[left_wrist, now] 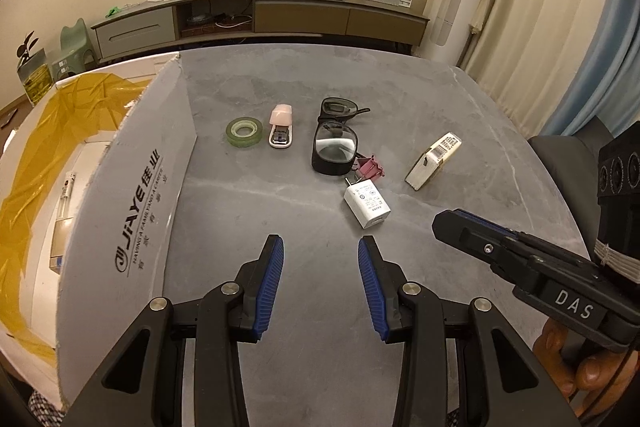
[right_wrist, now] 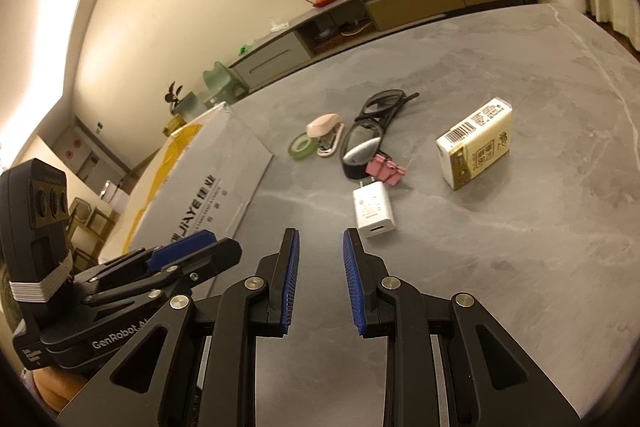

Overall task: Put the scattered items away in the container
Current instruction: 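Move both open tools back toward the remaining items on the table, then grasp the white charger plug with the left tool while the right tool grasps the pink binder clip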

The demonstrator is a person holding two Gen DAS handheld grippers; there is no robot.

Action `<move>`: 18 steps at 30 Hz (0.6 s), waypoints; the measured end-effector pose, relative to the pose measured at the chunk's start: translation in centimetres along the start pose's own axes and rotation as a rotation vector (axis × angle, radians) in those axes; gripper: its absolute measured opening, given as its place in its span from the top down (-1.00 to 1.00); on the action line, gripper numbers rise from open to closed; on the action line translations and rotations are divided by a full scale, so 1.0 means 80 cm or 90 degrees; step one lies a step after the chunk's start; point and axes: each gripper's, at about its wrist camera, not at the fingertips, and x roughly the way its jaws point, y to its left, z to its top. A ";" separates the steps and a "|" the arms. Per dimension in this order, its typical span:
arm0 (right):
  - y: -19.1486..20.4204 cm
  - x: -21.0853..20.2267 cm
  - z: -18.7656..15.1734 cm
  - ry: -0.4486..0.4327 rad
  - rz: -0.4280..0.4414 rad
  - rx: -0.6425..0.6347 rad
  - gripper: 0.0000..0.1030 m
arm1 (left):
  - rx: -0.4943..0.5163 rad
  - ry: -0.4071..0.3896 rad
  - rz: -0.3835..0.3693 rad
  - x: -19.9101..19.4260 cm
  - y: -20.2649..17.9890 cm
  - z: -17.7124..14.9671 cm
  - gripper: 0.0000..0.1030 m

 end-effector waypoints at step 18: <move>-0.024 0.061 0.006 0.030 -0.056 -0.034 0.28 | -0.016 0.024 -0.051 0.066 -0.002 0.043 0.08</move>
